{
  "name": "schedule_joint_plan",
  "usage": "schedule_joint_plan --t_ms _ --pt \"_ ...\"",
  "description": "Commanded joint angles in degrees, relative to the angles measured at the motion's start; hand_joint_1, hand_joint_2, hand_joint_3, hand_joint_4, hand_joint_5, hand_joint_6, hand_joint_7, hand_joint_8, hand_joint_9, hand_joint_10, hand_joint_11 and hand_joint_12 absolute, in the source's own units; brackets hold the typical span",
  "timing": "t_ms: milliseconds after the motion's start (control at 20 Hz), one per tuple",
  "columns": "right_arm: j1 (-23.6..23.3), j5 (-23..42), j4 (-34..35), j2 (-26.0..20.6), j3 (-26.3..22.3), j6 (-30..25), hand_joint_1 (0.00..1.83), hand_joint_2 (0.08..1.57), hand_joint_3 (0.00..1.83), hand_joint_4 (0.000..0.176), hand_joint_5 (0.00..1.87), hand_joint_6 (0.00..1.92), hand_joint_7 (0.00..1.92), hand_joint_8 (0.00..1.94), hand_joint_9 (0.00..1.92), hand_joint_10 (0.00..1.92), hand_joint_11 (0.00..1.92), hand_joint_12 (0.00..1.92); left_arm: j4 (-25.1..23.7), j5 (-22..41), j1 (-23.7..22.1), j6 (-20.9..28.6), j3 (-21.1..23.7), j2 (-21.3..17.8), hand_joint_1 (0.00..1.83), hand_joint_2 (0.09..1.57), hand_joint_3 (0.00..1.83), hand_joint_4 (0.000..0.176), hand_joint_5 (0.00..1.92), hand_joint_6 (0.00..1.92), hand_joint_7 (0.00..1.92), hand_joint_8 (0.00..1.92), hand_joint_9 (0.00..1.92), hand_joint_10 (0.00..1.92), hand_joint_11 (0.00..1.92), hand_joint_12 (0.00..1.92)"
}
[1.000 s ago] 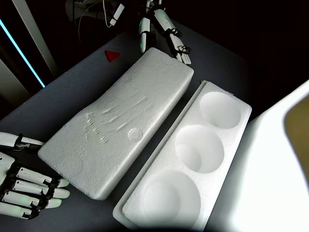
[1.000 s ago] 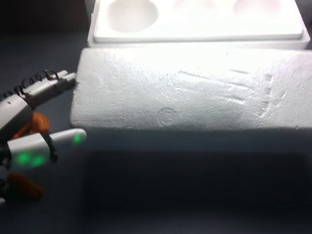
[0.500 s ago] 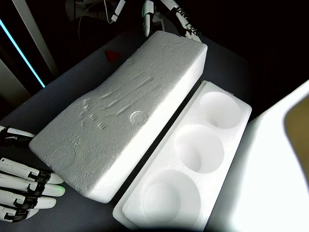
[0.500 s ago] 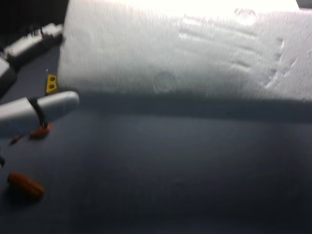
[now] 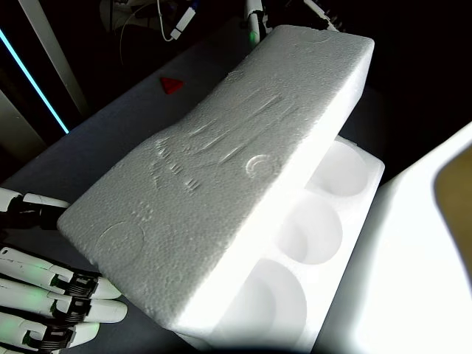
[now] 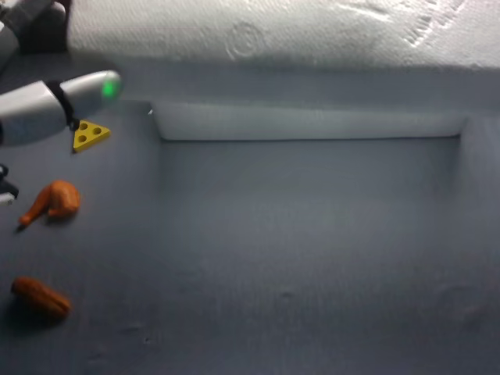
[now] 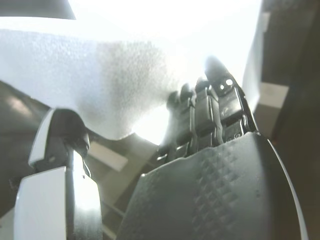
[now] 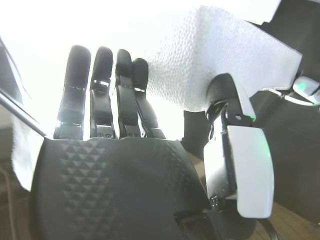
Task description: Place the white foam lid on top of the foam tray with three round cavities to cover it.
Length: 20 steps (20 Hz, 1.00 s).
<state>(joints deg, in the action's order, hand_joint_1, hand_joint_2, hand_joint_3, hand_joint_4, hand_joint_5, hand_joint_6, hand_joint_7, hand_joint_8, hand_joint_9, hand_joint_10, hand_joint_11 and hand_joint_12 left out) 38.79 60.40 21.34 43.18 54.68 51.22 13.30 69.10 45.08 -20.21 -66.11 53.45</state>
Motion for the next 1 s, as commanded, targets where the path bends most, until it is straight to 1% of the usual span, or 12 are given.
schedule_joint_plan --t_ms 0,150,200,250,300,400,500,550,600,800,900,950 --pt "-1.6 5.9 -7.2 0.3 0.0 -1.1 0.49 1.23 0.00 0.000 0.00 1.09 0.01 1.06 0.00 1.34 0.05 1.92 -8.8 3.7 -1.4 0.4 0.1 1.2 0.56 1.10 0.00 0.000 0.12 0.00 0.03 0.00 0.00 0.00 0.00 0.83" --pt "-5.0 2.0 -6.9 1.4 2.6 -0.7 0.52 1.25 0.01 0.000 0.00 0.97 0.00 0.86 0.00 1.22 0.00 1.92 -9.9 0.2 -4.8 1.0 -2.6 3.0 0.65 1.08 0.00 0.000 0.25 0.03 0.18 0.01 0.12 0.05 0.00 1.31" --pt "-5.9 0.9 -6.6 1.8 3.6 -0.7 0.56 1.25 0.01 0.000 0.00 0.87 0.00 0.81 0.00 1.19 0.00 1.92 -10.2 -0.9 -5.7 1.5 -3.6 3.6 0.71 1.09 0.00 0.000 0.28 0.03 0.16 0.00 0.12 0.05 0.00 1.29" --pt "-6.5 0.1 -6.4 2.0 4.2 -0.7 0.52 1.26 0.01 0.000 0.00 0.17 0.00 0.50 0.00 0.90 0.00 1.92 -10.4 -1.8 -6.3 1.8 -4.4 4.0 0.75 1.08 0.00 0.000 0.27 0.03 0.14 0.00 0.10 0.04 0.00 1.29" --pt "-7.4 -0.6 -6.2 2.3 5.0 -0.7 0.52 1.26 0.01 0.000 0.00 0.03 0.00 0.35 0.00 0.72 0.00 1.91 -10.5 -2.8 -6.8 2.0 -5.2 4.5 0.77 1.08 0.00 0.000 0.25 0.02 0.10 0.00 0.07 0.03 0.00 1.29" --pt "-9.8 -2.9 -6.1 2.9 6.3 -0.3 0.53 1.27 0.01 0.000 0.00 0.00 0.00 0.04 0.00 0.26 0.00 1.83 -10.5 -4.4 -7.3 2.5 -6.5 5.3 0.77 1.08 0.00 0.000 0.22 0.00 0.10 0.00 0.07 0.03 0.00 1.42" --pt "-11.3 -4.8 -6.1 3.1 7.1 0.5 0.53 1.28 0.01 0.000 0.00 0.00 0.00 0.00 0.00 0.05 0.00 1.85 -10.5 -5.4 -7.5 2.6 -7.0 5.5 0.75 1.07 0.00 0.000 0.25 0.01 0.11 0.00 0.07 0.03 0.00 1.42" --pt "-11.9 -5.2 -6.1 3.1 7.3 0.8 0.53 1.28 0.01 0.000 0.00 0.00 0.00 0.00 0.01 0.04 0.00 1.86 -10.5 -5.9 -7.6 2.6 -7.5 5.7 0.74 1.07 0.00 0.000 0.24 0.01 0.09 0.00 0.05 0.02 0.00 1.35" --pt "-12.4 -5.9 -5.8 3.1 7.6 1.4 0.55 1.28 0.00 0.000 0.00 0.00 0.03 0.02 0.00 0.25 0.00 1.76 -10.5 -6.8 -8.0 2.7 -8.1 6.1 0.73 1.07 0.00 0.000 0.22 0.00 0.07 0.00 0.03 0.01 0.00 1.20" --pt "-13.2 -7.5 -4.7 3.6 8.7 1.9 0.56 1.28 0.00 0.000 0.00 0.00 0.05 0.03 0.00 0.35 0.00 1.70 -10.9 -8.7 -9.3 3.8 -10.0 7.4 0.73 1.09 0.00 0.000 0.23 0.00 0.07 0.00 0.02 0.01 0.00 0.99" --pt "-13.2 -7.9 -4.3 3.7 8.8 1.9 0.56 1.27 0.00 0.000 0.00 0.00 0.03 0.02 0.00 0.27 0.00 1.69 -11.3 -9.0 -9.8 3.9 -10.1 7.4 0.70 1.08 0.00 0.000 0.24 0.00 0.06 0.00 0.02 0.01 0.00 1.00" --pt "-13.2 -8.1 -4.0 3.7 8.8 1.9 0.57 1.28 0.00 0.000 0.00 0.00 0.06 0.04 0.00 0.32 0.00 1.56 -11.4 -9.4 -9.9 3.9 -10.1 7.4 0.70 1.08 0.00 0.000 0.24 0.00 0.06 0.00 0.02 0.01 0.00 1.01"
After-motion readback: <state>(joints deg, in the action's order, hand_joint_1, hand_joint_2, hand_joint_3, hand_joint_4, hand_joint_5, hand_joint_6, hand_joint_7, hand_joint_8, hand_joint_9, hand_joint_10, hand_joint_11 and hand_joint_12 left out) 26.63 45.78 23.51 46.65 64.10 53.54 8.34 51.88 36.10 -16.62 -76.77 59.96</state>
